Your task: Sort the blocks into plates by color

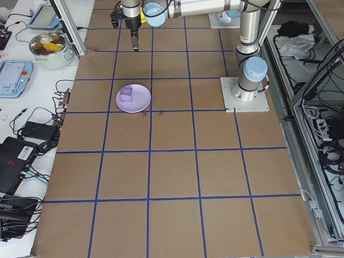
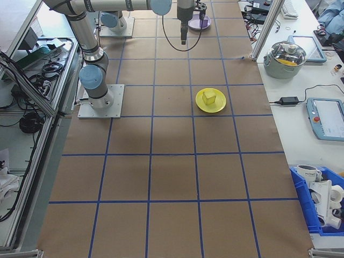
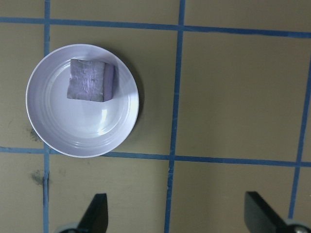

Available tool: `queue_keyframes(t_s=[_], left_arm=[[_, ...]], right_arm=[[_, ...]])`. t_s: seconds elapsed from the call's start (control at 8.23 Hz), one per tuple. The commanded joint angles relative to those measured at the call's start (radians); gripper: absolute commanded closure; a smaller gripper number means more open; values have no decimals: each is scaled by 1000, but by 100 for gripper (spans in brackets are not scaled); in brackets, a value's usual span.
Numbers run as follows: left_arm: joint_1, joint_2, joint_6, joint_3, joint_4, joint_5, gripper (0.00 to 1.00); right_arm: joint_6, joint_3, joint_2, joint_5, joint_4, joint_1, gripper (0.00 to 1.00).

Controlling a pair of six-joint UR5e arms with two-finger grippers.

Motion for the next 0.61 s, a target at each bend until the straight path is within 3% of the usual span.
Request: queue_keyframes(t_s=[0.0,0.49], left_arm=[[-65,81,-65,-9,-7,3,0],[-64,120,-54,-47,-7,6,0]], right_arm=[[-1,0,0,0,0,0,0],[-1,0,0,0,0,0,0]])
